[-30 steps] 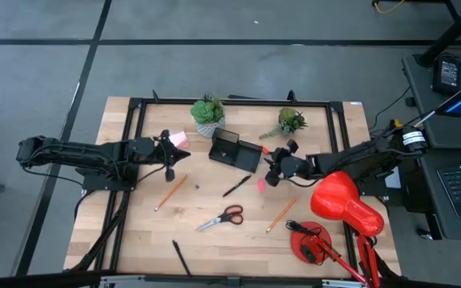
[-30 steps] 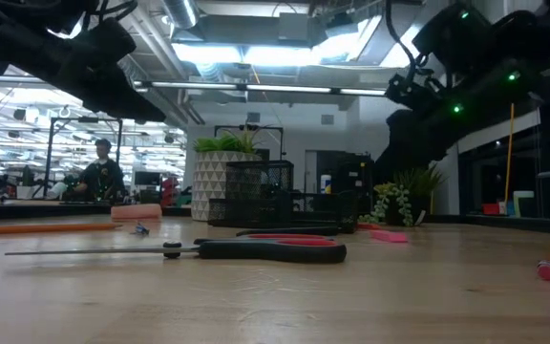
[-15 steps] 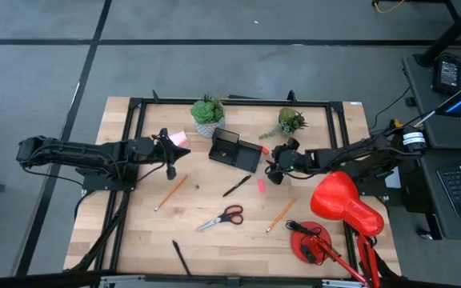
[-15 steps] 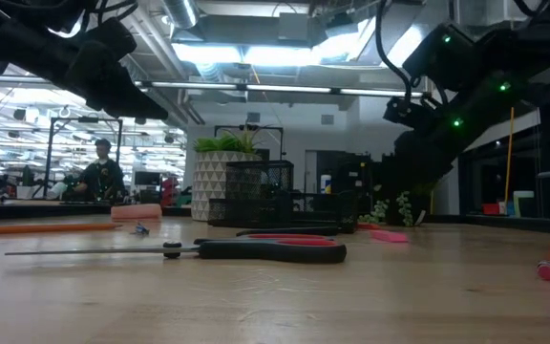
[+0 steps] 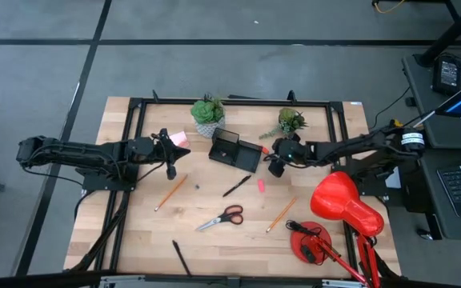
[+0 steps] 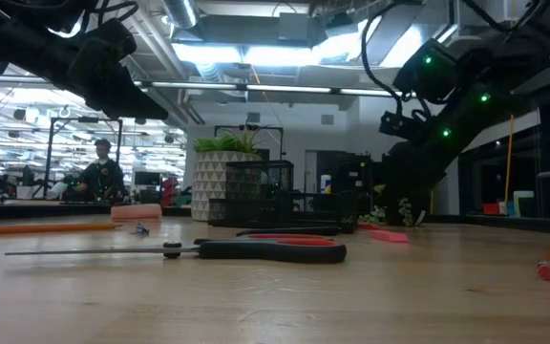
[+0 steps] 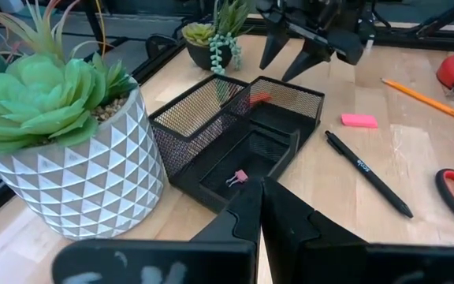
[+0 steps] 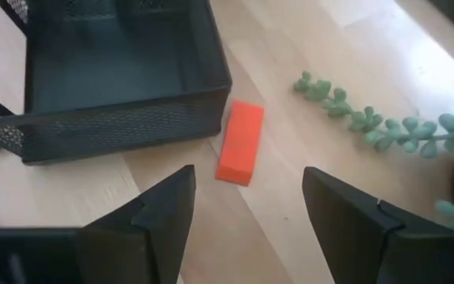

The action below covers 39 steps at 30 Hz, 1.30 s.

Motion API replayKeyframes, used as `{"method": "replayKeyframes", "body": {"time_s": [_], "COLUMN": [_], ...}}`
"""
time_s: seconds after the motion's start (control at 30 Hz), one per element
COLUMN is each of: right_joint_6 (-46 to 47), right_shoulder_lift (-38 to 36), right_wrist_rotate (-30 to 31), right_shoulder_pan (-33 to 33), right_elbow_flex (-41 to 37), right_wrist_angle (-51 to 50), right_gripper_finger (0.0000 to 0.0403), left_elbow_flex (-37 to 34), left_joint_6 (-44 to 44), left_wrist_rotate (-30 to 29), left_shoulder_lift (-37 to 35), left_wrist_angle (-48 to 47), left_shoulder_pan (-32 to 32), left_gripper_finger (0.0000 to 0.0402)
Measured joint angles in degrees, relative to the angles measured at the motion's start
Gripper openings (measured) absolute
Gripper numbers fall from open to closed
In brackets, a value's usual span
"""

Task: Pick and place office supplies into organizer
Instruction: Put the orange eraser into the black desk organizer

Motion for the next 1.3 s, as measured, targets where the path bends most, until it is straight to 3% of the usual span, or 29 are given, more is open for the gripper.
{"method": "replayKeyframes", "body": {"time_s": [0.5, 0.87, 1.3], "right_joint_6": [-3.62, -4.38, -2.65], "right_shoulder_lift": [10.88, 12.86, 12.92], "right_wrist_rotate": [-5.62, -9.89, -11.13], "right_shoulder_pan": [-4.01, -7.04, -8.31], "right_elbow_flex": [0.16, 0.21, 0.21], "right_wrist_angle": [10.35, 13.66, 12.28], "right_gripper_finger": [0.0236, 0.0235, 0.0172], "left_elbow_flex": [0.0, 0.0, 0.01], "left_joint_6": [-0.53, -1.33, -1.98], "left_wrist_rotate": [-0.12, -0.13, -0.13], "left_shoulder_lift": [-0.01, -0.01, 0.01], "left_wrist_angle": [0.0, -0.02, -0.02], "left_shoulder_pan": [0.02, 0.01, 0.02], "left_gripper_finger": [0.0006, 0.0006, 0.0006]}}
